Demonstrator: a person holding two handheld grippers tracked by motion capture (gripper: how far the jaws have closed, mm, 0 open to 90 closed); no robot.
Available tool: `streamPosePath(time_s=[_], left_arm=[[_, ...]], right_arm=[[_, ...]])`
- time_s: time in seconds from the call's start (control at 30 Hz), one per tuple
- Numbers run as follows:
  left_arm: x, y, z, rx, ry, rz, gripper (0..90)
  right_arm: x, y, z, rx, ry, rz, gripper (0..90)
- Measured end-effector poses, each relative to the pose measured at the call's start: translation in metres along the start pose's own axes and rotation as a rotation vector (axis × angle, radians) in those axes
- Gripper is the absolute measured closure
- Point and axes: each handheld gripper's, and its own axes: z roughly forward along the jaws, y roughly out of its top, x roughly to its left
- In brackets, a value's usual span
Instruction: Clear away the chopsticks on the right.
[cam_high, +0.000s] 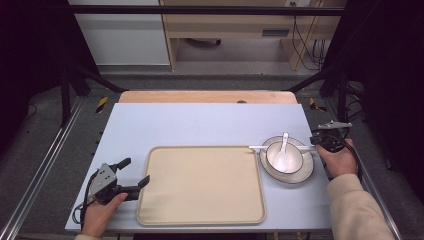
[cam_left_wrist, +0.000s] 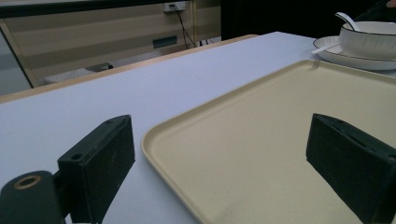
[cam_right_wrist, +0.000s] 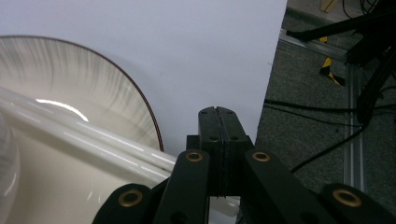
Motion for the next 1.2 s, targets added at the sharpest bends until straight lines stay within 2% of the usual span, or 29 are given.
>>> streamPosePath(time_s=[0.07, 0.47, 0.6, 0.7, 0.73, 0.8, 0.87, 0.9, 0.93, 1.07, 1.2], left_arm=[[0.001, 0.0, 0.0, -0.002, 0.006, -0.005, 7.4], [0.003, 0.0, 0.0, -0.006, 0.019, -0.026, 8.3], [0.003, 0.0, 0.001, -0.003, 0.018, -0.029, 8.4], [0.003, 0.0, 0.002, -0.001, 0.016, -0.028, 8.5], [0.002, 0.0, 0.003, 0.0, 0.013, -0.026, 8.5], [0.001, 0.0, 0.003, 0.002, 0.008, -0.025, 8.5], [0.0, 0.0, 0.004, 0.005, 0.004, -0.023, 8.5], [0.0, 0.0, 0.004, 0.005, 0.004, -0.023, 8.6], [0.0, 0.0, 0.005, 0.003, 0.0, -0.023, 8.6], [0.0, 0.0, 0.004, 0.005, 0.0, -0.023, 8.6], [0.001, 0.0, 0.004, 0.007, -0.001, -0.021, 8.7]], right_arm=[[0.001, -0.002, -0.001, 0.017, 0.0, -0.011, 90.0], [0.007, -0.015, -0.014, 0.042, 0.004, -0.009, 90.0], [0.013, -0.025, -0.025, 0.034, 0.026, 0.016, 90.0], [0.016, -0.028, -0.029, 0.033, 0.025, 0.022, 89.4], [0.016, -0.029, -0.035, 0.004, 0.023, 0.024, 86.4], [0.016, -0.028, -0.041, -0.052, 0.041, -0.007, 83.5], [0.019, -0.026, -0.044, -0.085, 0.094, -0.045, 79.9], [0.019, -0.026, -0.044, -0.085, 0.094, -0.045, 79.9], [0.022, -0.025, -0.044, -0.088, 0.122, -0.093, 78.0], [0.024, -0.023, -0.04, -0.076, 0.156, -0.131, 77.9], [0.025, -0.021, -0.036, -0.061, 0.167, -0.154, 78.0]])
